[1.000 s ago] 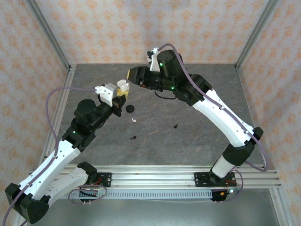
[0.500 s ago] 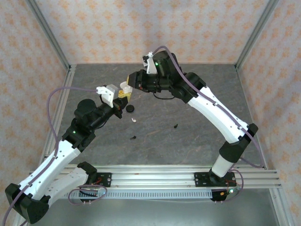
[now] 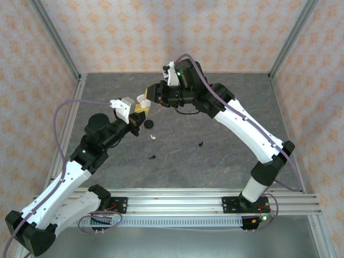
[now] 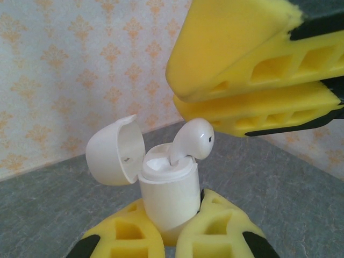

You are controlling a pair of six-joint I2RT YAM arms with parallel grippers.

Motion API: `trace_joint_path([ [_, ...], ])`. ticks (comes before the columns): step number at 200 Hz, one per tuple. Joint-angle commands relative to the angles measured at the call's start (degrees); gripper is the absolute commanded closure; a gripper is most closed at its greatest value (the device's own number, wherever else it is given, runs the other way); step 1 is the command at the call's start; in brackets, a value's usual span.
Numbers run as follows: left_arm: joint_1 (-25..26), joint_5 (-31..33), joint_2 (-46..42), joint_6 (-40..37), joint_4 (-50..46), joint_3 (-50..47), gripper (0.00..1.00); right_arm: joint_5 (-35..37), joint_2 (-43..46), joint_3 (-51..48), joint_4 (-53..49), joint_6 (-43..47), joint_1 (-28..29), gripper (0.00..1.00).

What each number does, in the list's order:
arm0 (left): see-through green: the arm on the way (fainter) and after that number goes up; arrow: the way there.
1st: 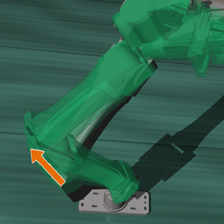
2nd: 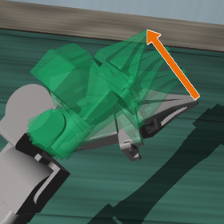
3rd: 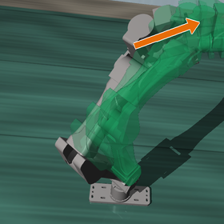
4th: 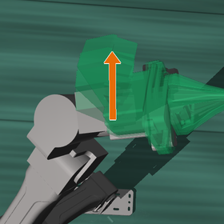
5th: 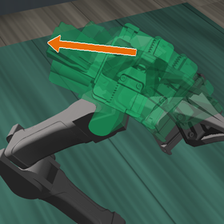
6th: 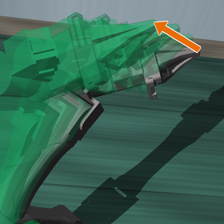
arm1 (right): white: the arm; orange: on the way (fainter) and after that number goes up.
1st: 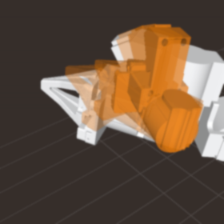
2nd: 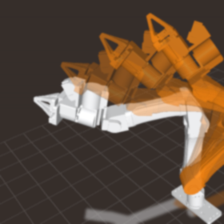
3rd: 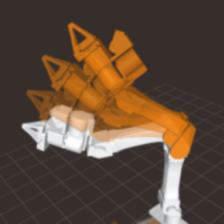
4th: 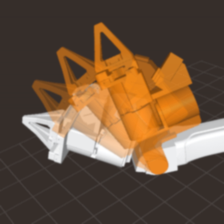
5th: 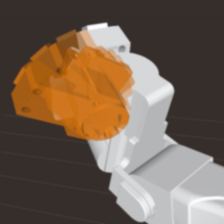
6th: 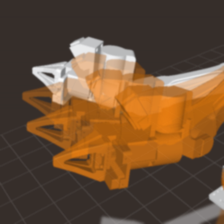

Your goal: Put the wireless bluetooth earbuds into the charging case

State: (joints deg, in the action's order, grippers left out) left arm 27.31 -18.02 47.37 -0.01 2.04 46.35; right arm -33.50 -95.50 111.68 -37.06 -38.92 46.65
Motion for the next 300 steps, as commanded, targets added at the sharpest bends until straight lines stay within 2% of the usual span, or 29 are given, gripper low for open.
trace_joint_path([
  [1, -0.40, -0.19, -1.40, 0.03, 2.14, 1.91, 1.00, -2.18, 1.73, -1.55, 0.75, -1.80, 0.24, 0.76],
  [93, -0.33, 0.48, -1.85, 0.23, 2.40, 1.55, 1.00, -2.51, 1.64, -1.20, -0.21, -2.07, 0.28, 0.69],
  [300, 0.90, 2.02, 0.41, 0.96, 2.79, 1.38, 1.00, -1.16, 1.70, 2.08, -4.98, 2.65, 1.07, 0.69],
])
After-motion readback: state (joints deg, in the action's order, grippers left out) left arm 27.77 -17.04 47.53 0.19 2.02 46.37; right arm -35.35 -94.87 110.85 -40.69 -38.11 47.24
